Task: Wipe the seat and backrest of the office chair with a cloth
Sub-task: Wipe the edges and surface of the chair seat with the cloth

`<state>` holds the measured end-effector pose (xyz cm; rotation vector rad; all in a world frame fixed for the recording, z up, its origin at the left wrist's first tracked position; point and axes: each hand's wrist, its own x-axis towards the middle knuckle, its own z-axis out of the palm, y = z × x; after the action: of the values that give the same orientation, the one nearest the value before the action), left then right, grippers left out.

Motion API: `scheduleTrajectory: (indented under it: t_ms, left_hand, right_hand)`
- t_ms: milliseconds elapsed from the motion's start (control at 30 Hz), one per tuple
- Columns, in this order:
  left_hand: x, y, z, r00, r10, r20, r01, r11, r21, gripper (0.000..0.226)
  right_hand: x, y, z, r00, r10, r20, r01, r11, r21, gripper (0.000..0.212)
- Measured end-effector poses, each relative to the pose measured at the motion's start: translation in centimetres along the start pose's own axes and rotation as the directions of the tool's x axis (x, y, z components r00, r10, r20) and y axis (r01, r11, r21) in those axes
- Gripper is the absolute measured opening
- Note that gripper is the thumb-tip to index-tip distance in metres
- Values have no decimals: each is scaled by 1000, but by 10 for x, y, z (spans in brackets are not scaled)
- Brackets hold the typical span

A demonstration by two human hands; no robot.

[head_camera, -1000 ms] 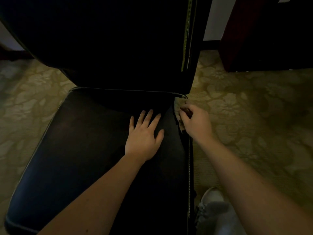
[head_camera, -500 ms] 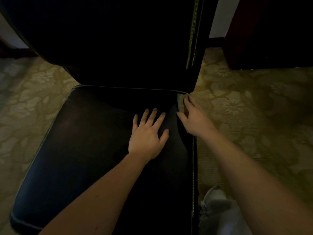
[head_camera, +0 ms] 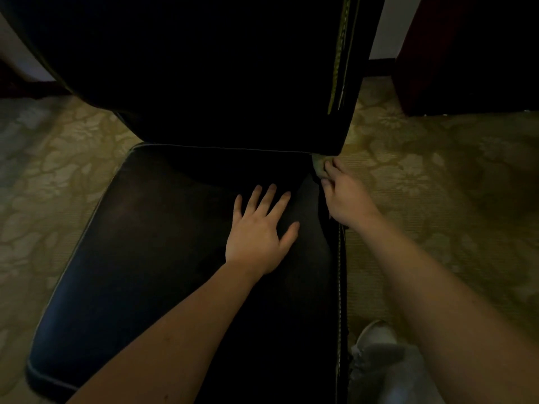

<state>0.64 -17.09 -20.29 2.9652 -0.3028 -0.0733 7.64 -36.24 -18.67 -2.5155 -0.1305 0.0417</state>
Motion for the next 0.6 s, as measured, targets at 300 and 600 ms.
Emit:
scheduleTrajectory:
  t_ms: [300, 600]
  left_hand:
    - [1, 0, 2, 1000, -7, -11, 7, 1000, -4, 66]
    - [0, -1, 1, 1000, -6, -5, 6, 1000, -12, 68]
  right_hand:
    - [-13, 3, -2, 1000, -4, -20, 2, 997, -76, 40]
    - [9, 3, 1, 999, 37, 24, -38, 999, 6, 43]
